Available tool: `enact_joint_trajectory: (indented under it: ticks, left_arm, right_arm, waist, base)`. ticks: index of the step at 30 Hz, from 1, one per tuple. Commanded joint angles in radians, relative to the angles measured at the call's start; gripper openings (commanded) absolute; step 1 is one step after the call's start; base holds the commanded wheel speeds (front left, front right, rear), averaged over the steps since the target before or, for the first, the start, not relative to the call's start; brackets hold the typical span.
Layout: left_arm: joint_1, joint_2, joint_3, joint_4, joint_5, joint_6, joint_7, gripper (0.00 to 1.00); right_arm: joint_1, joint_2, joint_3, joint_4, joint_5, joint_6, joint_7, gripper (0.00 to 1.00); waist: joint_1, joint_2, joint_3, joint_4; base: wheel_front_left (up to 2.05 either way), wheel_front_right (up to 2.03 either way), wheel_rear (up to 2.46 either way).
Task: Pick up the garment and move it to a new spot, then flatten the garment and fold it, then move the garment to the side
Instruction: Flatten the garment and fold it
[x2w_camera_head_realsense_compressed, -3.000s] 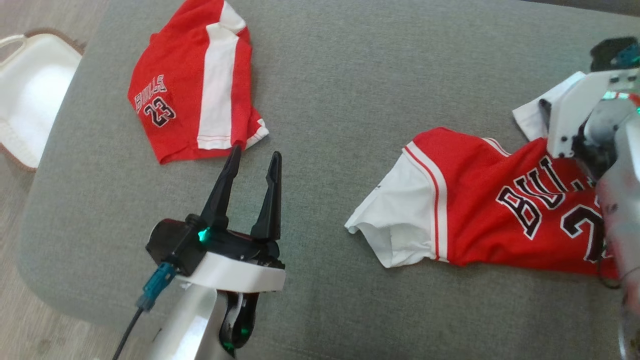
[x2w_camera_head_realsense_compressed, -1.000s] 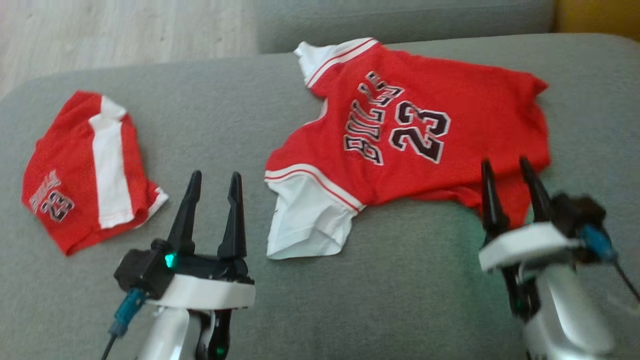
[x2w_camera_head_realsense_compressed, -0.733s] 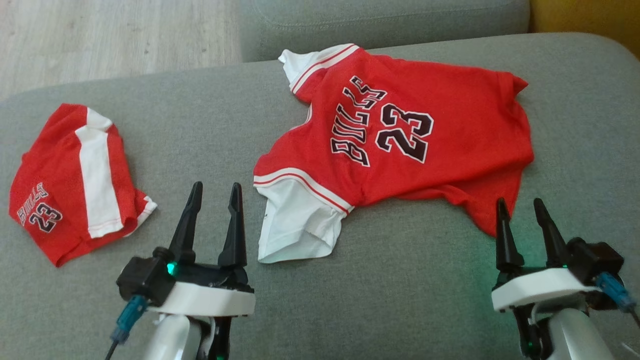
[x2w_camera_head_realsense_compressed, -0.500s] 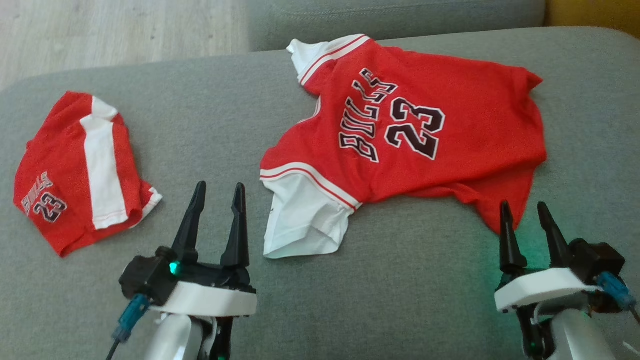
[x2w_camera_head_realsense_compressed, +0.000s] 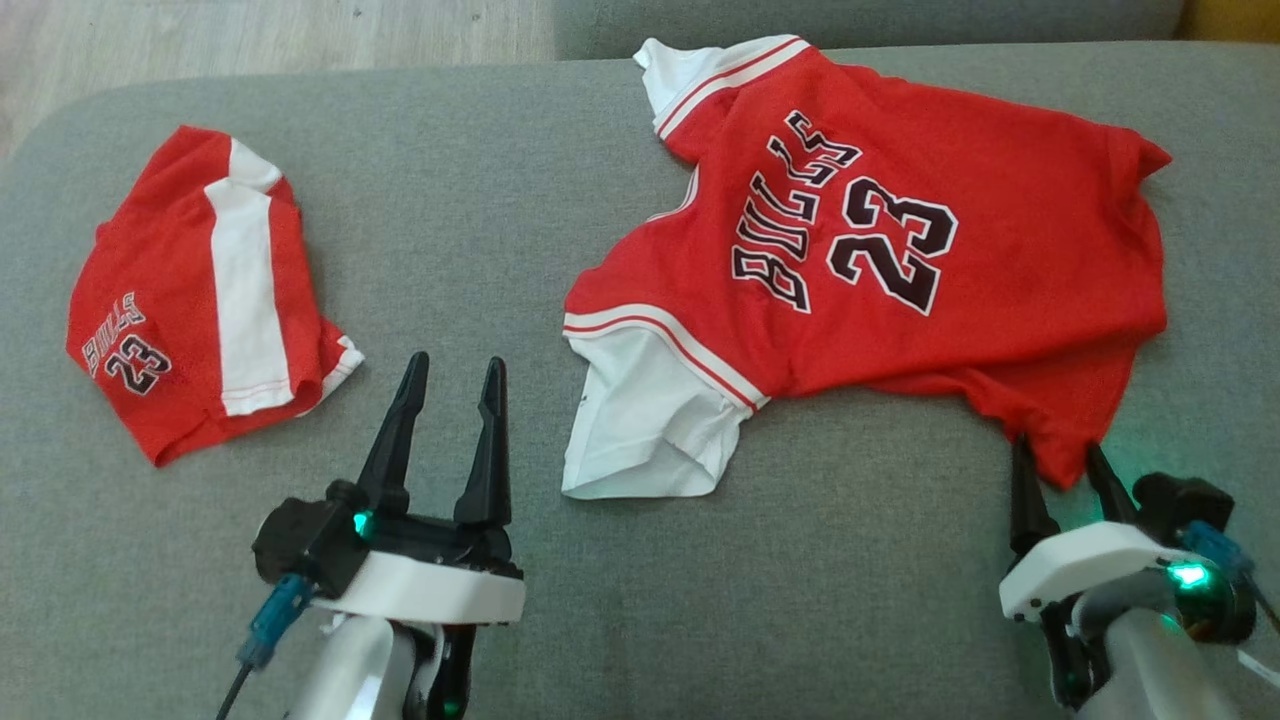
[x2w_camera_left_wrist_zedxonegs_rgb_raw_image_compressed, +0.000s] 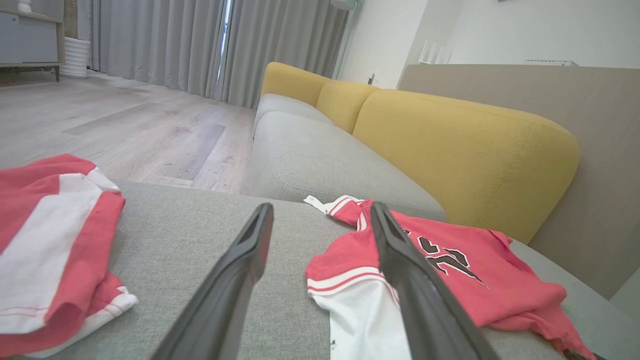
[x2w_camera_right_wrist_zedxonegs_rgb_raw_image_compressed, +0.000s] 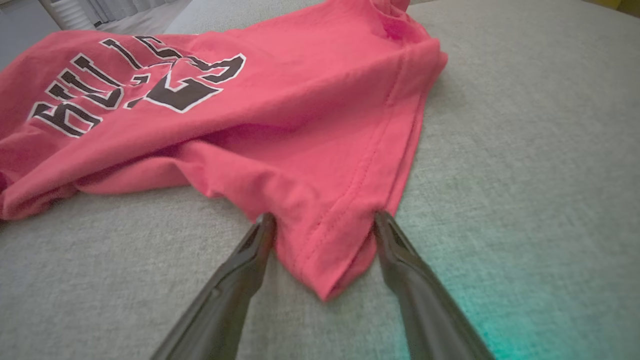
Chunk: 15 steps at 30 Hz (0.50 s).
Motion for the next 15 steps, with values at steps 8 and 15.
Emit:
enact_joint_trajectory:
  ticks: [8,15]
  left_arm:
    - [-0.034,0.003,0.037,-0.023,0.017,-0.003,-0.008,1.0]
    - [-0.017,0.003,0.037,-0.015,0.027,-0.002,-0.008,1.0]
  right_arm:
    - [-0.069,-0.004,0.054,0.083,0.02,-0.001,-0.029,0.0]
    - [-0.087,-0.004,-0.079,0.059,-0.073,-0.001,-0.053,0.0]
  waist:
    - [-0.0001,-0.0001,-0.015,-0.016]
    - [-0.0001,-0.0001,-0.045,-0.055]
  base:
    - [0.0,0.0,0.0]
    - [0.0,0.0,0.0]
